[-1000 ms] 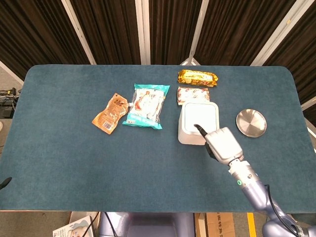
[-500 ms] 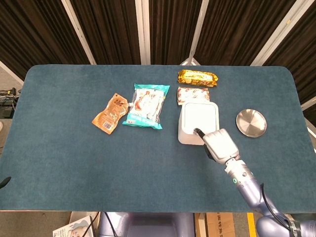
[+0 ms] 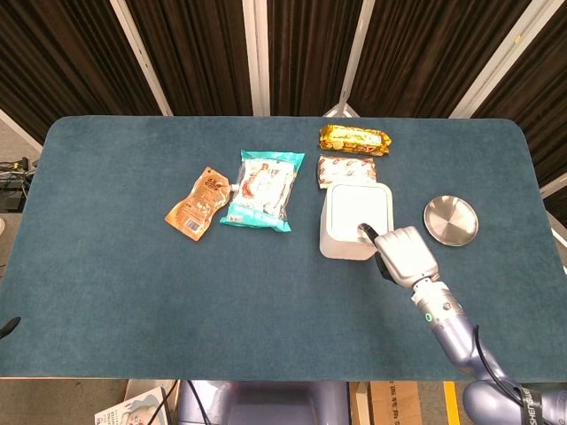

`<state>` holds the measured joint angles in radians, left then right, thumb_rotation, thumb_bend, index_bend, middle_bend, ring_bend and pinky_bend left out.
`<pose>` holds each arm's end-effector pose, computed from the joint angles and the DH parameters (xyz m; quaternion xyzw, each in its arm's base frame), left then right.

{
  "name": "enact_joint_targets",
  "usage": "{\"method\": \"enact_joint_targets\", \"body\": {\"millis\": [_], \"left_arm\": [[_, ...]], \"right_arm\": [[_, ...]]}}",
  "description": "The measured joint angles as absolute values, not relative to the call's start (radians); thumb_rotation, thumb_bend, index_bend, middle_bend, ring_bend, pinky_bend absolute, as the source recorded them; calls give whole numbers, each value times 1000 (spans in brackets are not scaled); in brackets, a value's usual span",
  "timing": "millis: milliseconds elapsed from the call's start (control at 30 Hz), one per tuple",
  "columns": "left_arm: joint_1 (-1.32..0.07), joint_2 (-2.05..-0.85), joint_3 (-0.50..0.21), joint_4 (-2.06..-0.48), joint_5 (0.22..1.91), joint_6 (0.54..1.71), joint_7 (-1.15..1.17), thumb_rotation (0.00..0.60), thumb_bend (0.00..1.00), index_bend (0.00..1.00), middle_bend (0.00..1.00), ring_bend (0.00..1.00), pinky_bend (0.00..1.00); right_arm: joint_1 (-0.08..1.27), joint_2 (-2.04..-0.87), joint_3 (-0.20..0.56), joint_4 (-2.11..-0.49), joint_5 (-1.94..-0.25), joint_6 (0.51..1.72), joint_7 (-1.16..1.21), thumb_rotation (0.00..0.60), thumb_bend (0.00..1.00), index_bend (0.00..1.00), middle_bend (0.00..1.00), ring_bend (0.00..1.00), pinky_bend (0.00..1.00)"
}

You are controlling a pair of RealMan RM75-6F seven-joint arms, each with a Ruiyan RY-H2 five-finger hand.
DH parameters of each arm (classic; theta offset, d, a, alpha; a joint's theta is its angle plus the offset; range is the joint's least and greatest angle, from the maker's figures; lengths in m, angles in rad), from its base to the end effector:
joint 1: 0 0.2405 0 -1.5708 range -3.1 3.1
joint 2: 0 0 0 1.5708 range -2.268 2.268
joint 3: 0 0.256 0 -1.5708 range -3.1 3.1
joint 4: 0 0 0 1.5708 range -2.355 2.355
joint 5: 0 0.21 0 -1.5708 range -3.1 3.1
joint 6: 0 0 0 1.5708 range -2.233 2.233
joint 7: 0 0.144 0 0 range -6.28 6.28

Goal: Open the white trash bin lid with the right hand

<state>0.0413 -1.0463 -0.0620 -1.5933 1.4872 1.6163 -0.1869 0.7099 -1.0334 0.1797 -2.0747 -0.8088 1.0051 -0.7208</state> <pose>-0.3315 0.1421 0.2042 -0.5201 -0.4035 -0.4238 0.6222 -0.1394 -0.3027 0.1049 0.7643 -0.3490 0.2629 0.4742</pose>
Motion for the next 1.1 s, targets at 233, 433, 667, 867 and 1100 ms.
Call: {"method": "enact_joint_targets", "body": {"millis": [233, 433, 667, 867, 1100], "left_arm": [[43, -1046, -62, -1594, 1486, 1618, -189, 600, 4, 188, 107, 0, 142], [43, -1045, -63, -1592, 1483, 1617, -193, 600, 4, 188, 107, 0, 142], [42, -1046, -62, -1595, 1487, 1617, -188, 600, 4, 188, 107, 0, 142], [46, -1046, -63, -1597, 1488, 1626, -187, 600, 4, 188, 107, 0, 142], [45, -1045, -63, -1596, 1487, 1620, -191, 600, 4, 188, 107, 0, 142]], "right_arm": [[704, -1017, 189, -2087, -838, 1039, -680, 600, 656, 217, 864, 846, 823], [649, -986, 223, -2102, -888, 1127, -549, 600, 300, 81, 321, 398, 449], [507, -946, 221, -2091, -1003, 1244, -317, 600, 238, 66, 126, 190, 274], [352, -973, 125, -1987, -1214, 1355, -121, 600, 219, 66, 96, 154, 160], [203, -1113, 8, -1721, -1463, 1548, -25, 600, 218, 66, 96, 148, 129]]}}
